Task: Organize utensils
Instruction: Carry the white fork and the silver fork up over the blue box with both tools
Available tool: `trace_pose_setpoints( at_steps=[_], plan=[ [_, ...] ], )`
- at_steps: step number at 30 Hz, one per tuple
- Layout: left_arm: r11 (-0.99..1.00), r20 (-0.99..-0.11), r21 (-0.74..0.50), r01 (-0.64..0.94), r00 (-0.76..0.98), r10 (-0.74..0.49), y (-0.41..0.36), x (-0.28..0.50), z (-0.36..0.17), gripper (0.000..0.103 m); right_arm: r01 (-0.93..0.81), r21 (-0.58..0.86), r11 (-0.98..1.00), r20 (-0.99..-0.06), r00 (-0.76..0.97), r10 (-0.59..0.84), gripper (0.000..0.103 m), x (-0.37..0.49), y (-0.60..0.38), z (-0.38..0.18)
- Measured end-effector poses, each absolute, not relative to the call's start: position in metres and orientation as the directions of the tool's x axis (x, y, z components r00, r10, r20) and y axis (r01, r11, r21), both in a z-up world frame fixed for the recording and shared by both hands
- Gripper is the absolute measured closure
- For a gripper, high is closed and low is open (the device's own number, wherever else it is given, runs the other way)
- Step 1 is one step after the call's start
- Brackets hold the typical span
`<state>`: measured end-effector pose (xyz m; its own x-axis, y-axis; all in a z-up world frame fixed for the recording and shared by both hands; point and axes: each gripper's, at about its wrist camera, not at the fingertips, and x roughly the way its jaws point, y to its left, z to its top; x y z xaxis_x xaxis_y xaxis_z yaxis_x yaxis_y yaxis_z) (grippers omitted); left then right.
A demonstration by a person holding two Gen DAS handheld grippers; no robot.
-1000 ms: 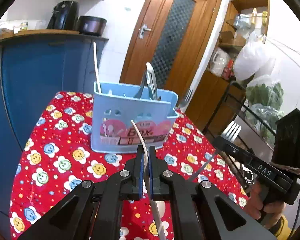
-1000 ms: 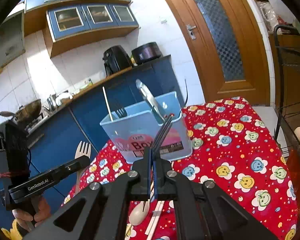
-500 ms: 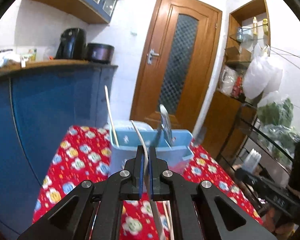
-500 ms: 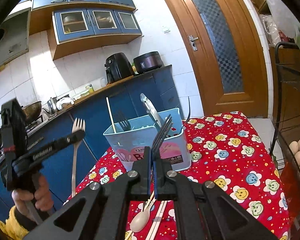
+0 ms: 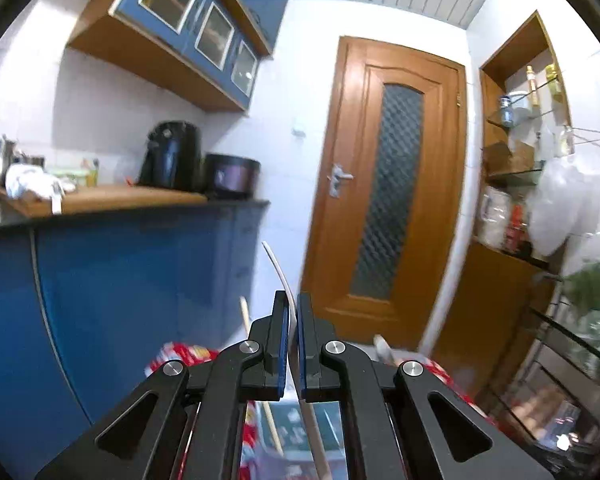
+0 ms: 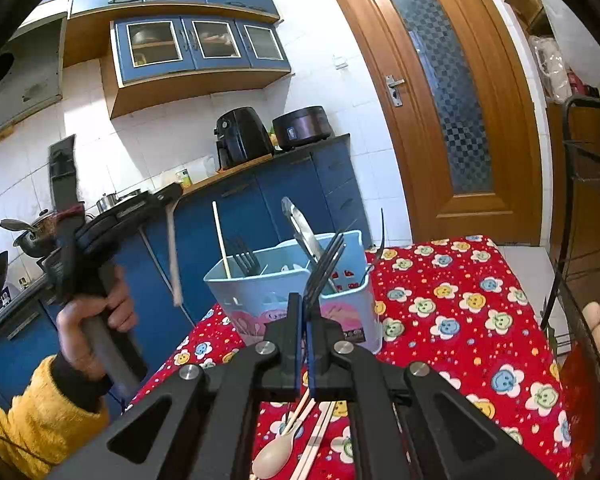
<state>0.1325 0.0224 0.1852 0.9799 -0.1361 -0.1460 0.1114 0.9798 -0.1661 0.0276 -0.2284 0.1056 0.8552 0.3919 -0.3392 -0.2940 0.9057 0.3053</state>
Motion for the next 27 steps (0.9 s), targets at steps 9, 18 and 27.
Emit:
trace_pose_setpoints(
  at_steps=[9, 18, 27],
  plan=[
    [0.991, -0.073, -0.125, 0.037, 0.996, -0.046, 0.013, 0.176, 0.189, 0.099, -0.307, 0.277, 0.911, -0.322, 0.863, 0.389, 0.100, 0.038, -0.232, 0.115],
    [0.999, -0.097, -0.049, 0.016, 0.995, -0.021, -0.003, 0.196, 0.156, 0.099, -0.299, 0.236, 0.925, -0.292, 0.886, 0.361, 0.100, 0.052, -0.235, 0.130],
    [1.000, -0.099, -0.025, 0.014, 0.995, -0.016, -0.008, 0.193, 0.137, 0.099, -0.242, 0.108, 0.964, -0.181, 0.949, 0.259, 0.100, 0.080, -0.226, 0.162]
  ],
)
